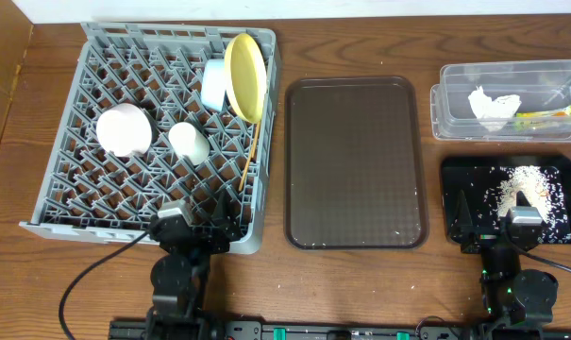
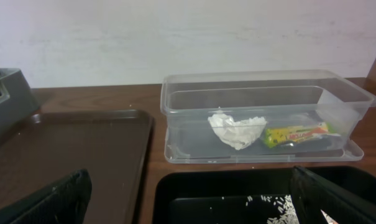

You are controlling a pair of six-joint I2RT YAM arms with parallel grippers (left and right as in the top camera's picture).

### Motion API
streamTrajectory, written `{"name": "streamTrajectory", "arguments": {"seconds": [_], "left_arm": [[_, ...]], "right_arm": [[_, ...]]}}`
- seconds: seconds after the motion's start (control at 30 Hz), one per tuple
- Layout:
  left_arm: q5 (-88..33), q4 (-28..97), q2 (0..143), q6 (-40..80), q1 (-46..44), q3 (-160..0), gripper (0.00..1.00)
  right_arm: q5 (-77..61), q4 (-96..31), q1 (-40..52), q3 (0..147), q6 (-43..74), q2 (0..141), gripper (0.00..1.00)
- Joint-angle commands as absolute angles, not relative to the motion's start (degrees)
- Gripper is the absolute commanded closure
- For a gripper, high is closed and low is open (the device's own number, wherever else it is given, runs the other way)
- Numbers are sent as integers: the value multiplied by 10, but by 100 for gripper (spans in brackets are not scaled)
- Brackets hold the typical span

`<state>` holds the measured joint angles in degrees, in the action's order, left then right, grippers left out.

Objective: Sort waste into correct bins and load items into the dishwasher

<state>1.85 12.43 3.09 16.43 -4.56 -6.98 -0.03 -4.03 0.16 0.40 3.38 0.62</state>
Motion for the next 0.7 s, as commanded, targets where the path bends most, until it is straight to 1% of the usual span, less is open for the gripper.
{"name": "streamTrajectory", "arguments": {"seconds": [0.0,0.27,0.37,0.53,0.67], "left_arm": [[19,92,6,152,-48,-49,2],[18,6,1,152,-48,-19,2],[-1,-25,1,150,-48,-2,2],[-37,-23,1,125,-48,-2,2],[-17,42,1,98,-48,-2,2]], "right_arm": [[-1,-43,-3,3,27,3,1],[-1,-43,-3,3,27,3,1],[-1,-43,-3,3,27,3,1],[-1,-43,-3,3,27,3,1],[-1,-43,-3,3,27,3,1]]}}
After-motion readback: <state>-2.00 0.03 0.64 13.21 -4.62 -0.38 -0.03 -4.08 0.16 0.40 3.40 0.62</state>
